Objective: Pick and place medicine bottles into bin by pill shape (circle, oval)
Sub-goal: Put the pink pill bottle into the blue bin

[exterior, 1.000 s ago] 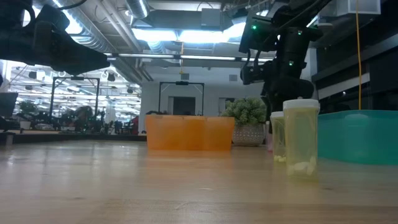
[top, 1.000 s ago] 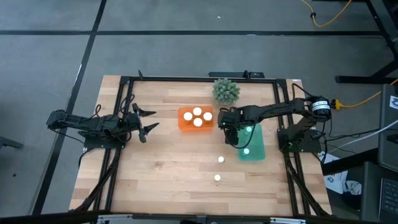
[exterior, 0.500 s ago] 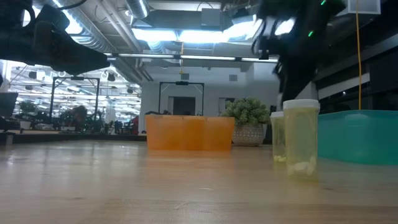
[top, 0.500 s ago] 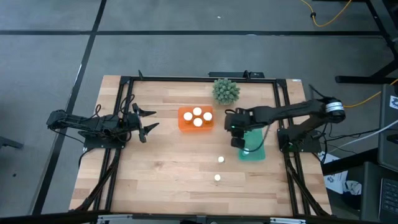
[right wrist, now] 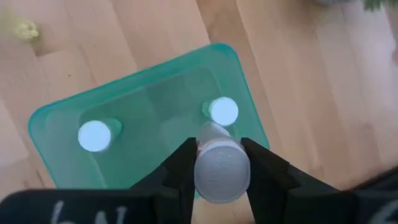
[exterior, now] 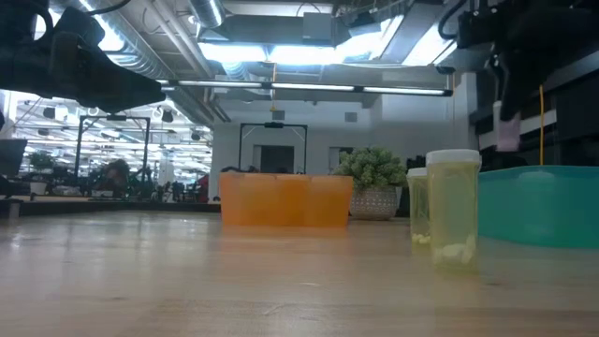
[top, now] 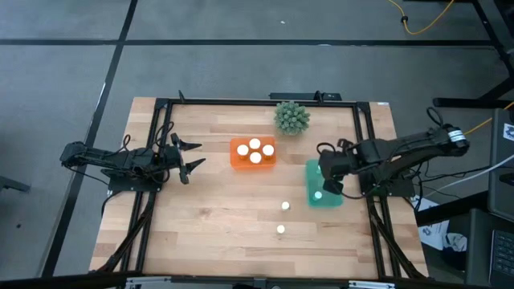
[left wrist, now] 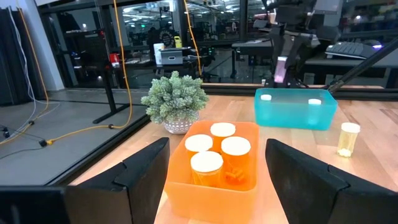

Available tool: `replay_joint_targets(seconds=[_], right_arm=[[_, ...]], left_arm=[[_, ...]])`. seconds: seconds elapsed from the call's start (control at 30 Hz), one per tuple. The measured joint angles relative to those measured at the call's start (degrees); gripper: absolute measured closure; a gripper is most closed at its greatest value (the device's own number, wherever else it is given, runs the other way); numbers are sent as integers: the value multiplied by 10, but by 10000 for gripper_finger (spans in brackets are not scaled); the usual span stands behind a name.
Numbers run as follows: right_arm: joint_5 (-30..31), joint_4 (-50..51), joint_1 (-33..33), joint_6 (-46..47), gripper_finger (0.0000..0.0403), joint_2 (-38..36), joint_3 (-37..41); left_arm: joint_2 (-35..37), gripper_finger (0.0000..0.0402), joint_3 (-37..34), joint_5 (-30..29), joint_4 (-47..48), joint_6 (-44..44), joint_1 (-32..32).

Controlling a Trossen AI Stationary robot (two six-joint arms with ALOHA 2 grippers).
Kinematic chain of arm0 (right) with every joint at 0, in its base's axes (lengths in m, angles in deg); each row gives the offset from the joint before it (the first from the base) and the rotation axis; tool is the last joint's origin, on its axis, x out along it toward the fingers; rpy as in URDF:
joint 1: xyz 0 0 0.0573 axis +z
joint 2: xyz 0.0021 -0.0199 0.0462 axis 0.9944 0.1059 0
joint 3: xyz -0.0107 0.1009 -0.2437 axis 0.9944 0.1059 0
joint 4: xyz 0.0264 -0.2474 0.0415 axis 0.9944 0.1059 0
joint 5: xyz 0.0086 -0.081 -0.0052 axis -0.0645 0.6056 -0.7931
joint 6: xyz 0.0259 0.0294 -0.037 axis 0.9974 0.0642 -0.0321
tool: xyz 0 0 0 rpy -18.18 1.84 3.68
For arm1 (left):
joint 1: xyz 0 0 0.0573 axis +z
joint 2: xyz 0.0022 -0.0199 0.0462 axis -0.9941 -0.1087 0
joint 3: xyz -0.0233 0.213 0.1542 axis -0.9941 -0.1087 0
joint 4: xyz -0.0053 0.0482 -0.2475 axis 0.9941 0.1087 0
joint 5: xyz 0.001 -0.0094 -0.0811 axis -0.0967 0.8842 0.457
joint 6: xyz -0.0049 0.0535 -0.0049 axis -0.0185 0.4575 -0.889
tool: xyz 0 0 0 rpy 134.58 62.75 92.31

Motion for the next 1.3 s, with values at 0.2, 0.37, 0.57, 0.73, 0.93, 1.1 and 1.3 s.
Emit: replay_joint_targets(seconds=[0.2,0.37,0.57,0.73,0.93,1.1,1.3], right_arm=[[0,14,14,55,293,2,0],[0,25,29,73,293,2,2],[-12,-15,47,108,293,-16,79],[-29,-113,45,107,293,-41,157],[-30,-148,17,98,293,-48,225],[-25,-208,-8,92,293,-49,258],[-33,-225,-27,52,293,-47,246]], left_arm=[[0,145,0,0,0,0,0],[0,145,0,0,0,0,0],[0,145,0,0,0,0,0],[0,145,0,0,0,0,0],[0,145,0,0,0,0,0],[0,145,0,0,0,0,0],[0,145,0,0,0,0,0]])
